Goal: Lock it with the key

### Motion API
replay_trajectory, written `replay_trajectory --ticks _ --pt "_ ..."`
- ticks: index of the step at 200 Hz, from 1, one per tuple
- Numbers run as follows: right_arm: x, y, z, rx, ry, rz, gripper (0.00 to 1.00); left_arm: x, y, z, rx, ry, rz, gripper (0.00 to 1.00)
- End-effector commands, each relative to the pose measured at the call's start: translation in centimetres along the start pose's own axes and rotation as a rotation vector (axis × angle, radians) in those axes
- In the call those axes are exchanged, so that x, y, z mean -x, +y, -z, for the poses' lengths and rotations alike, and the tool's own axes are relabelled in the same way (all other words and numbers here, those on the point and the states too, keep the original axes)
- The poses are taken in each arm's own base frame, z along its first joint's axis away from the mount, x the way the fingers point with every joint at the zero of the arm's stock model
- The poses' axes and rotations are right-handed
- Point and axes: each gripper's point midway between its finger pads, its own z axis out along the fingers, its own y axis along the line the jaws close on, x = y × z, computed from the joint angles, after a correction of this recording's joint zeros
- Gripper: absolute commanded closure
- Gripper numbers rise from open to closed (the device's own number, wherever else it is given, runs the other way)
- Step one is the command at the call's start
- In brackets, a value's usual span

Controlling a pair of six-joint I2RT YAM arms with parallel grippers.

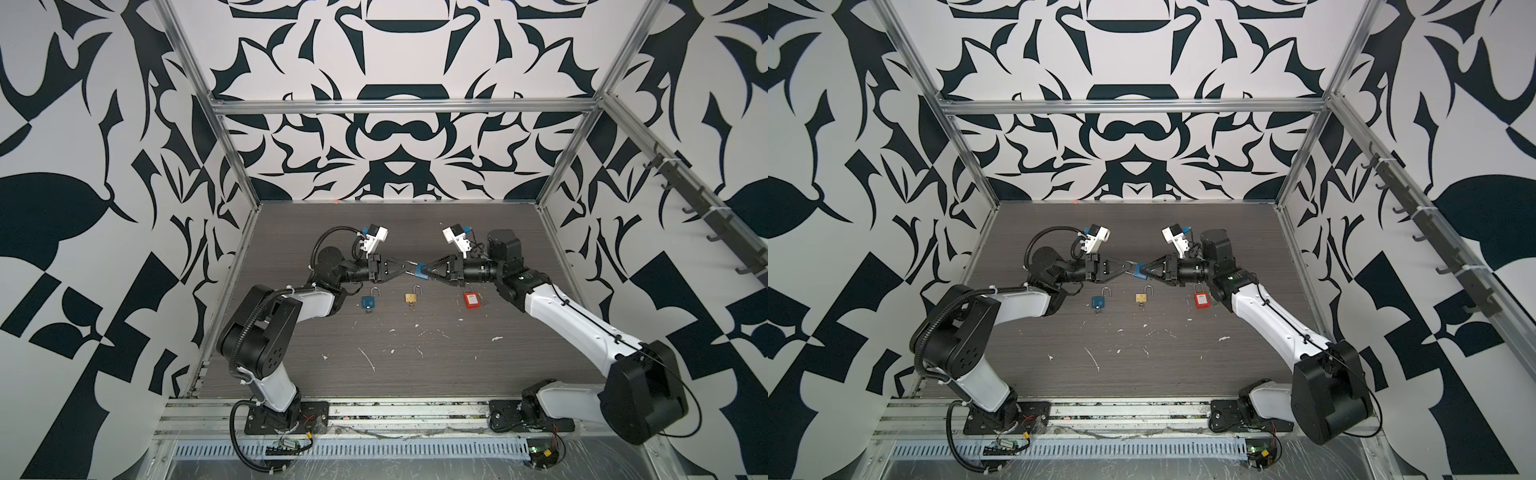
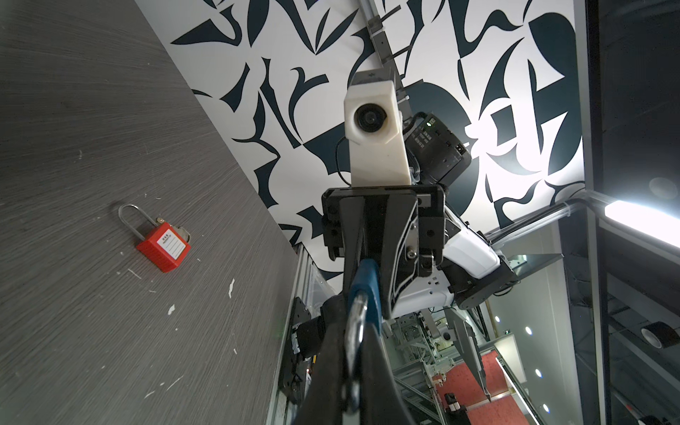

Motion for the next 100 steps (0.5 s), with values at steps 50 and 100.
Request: replay_trajectory --ticks 50,100 --pt "0.6 0.9 0.4 0.022 -0.05 0.12 1.0 -0.2 -3.6 -0.8 -0.066 0.028 -0.076 1.0" --pt "0.6 0.1 0.4 0.006 -0.073 0.145 1.0 -0.6 -4.3 -2.0 -0.088 0.054 -0.085 1.0"
